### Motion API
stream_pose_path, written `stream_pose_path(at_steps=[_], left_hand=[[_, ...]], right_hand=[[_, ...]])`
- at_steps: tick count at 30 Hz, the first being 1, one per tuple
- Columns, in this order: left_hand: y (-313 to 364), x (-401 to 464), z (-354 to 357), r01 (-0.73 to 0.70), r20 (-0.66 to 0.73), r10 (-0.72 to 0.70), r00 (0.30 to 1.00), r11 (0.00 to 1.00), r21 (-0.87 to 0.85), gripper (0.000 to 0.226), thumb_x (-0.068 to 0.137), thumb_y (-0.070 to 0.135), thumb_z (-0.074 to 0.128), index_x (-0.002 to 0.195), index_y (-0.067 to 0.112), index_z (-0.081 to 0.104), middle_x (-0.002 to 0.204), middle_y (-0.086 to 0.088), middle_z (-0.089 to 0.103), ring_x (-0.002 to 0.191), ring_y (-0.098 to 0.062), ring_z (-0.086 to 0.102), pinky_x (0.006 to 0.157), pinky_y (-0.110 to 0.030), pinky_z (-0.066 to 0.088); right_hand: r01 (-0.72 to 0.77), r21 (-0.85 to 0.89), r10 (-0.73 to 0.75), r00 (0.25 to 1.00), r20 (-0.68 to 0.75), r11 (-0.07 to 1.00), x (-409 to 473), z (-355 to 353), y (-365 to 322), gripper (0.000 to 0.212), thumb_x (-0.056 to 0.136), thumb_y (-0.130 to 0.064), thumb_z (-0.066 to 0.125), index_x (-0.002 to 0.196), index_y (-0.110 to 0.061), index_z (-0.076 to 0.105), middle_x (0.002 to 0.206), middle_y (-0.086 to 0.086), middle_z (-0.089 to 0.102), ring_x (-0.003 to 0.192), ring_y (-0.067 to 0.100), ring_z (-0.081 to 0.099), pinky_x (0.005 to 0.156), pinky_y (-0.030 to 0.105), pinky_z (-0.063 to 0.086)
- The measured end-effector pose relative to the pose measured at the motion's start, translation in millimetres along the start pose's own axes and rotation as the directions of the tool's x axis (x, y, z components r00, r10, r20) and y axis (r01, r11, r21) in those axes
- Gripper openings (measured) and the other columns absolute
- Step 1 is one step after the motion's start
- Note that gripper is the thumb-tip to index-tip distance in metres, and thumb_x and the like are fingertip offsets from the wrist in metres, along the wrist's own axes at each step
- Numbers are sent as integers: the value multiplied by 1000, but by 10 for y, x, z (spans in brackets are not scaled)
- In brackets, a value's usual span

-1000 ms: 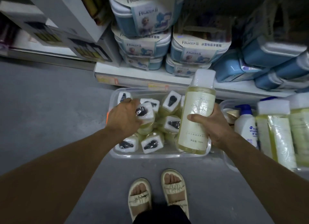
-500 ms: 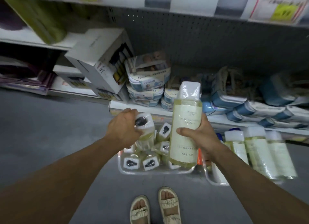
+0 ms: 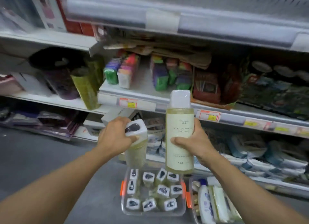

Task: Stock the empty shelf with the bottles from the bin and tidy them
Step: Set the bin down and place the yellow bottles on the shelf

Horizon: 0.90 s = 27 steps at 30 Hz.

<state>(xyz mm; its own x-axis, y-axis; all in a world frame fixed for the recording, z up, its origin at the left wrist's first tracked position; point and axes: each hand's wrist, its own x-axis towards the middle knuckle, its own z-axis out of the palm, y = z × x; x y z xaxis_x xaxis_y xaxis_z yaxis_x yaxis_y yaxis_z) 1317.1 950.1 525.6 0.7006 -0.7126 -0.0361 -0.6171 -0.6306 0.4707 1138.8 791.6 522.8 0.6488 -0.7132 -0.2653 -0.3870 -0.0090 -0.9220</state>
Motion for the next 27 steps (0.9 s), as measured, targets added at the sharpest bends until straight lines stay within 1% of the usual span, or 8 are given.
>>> stream_pose_path(at_steps=[4,8,12,16,18,20,25,27], left_hand=[[210,-1,-627,-53,-82,53,995,999,1,35,76,40,71,101,19,56,96,1,51,98,-26,55,73,-32,41],[394,-20,-1224,-93,-153,90,984,996,-12,31,77,40,71,89,17,56,92,-1,55,91,-26,56,70,-32,42],[550,-46,-1784,-86,-226,71,971,995,-57,34,72,47,70,86,19,58,91,0,59,89,-24,58,75,-35,47],[716,-65,-2285,-53,-314,5,949,988,-143,27,72,43,74,80,22,59,87,0,63,85,-23,59,73,-34,49],[788,-44,-2506,-48,-344,-20,939,981,-187,30,71,42,76,91,24,63,98,-1,66,91,-23,61,80,-36,51],[854,-17,-2719,-48,-367,-46,929,969,-243,46,71,41,78,109,19,65,110,-1,66,98,-22,60,88,-38,50],[993,46,-3122,-72,-431,-88,898,937,-341,19,72,34,79,82,24,66,84,5,66,79,-13,60,70,-30,50],[1026,81,-3248,-70,-472,-124,873,925,-373,17,72,31,80,78,24,65,80,5,65,75,-10,58,64,-25,47]], right_hand=[[100,-3,-100,995,-17,995,-138,-46,-669,70,65,-8,83,117,-26,40,106,-6,61,96,11,61,76,33,52],[201,5,-200,977,-79,980,-271,-89,-1285,73,64,-6,84,119,-21,39,105,-4,60,94,9,60,75,30,50],[271,-8,-271,960,-67,963,-392,-149,-1828,77,64,-11,84,125,-22,37,110,-2,60,101,15,61,86,41,53],[352,-2,-352,935,-51,936,-449,-208,-2306,72,66,-13,84,121,-25,38,109,-4,61,100,16,61,86,43,54],[379,26,-377,924,-58,925,-417,-225,-2517,69,65,-12,84,115,-25,39,108,-2,62,99,18,62,86,46,53],[405,53,-402,913,-65,913,-357,-231,-2717,67,62,-12,86,110,-25,40,108,0,63,100,20,63,87,49,53],[483,80,-480,875,-55,872,-113,-218,-3137,71,63,-7,85,115,-20,38,110,1,60,102,20,61,87,45,53],[509,91,-507,861,-44,856,-8,-197,-3286,74,64,-6,84,118,-19,36,111,0,59,102,18,60,87,44,52]])
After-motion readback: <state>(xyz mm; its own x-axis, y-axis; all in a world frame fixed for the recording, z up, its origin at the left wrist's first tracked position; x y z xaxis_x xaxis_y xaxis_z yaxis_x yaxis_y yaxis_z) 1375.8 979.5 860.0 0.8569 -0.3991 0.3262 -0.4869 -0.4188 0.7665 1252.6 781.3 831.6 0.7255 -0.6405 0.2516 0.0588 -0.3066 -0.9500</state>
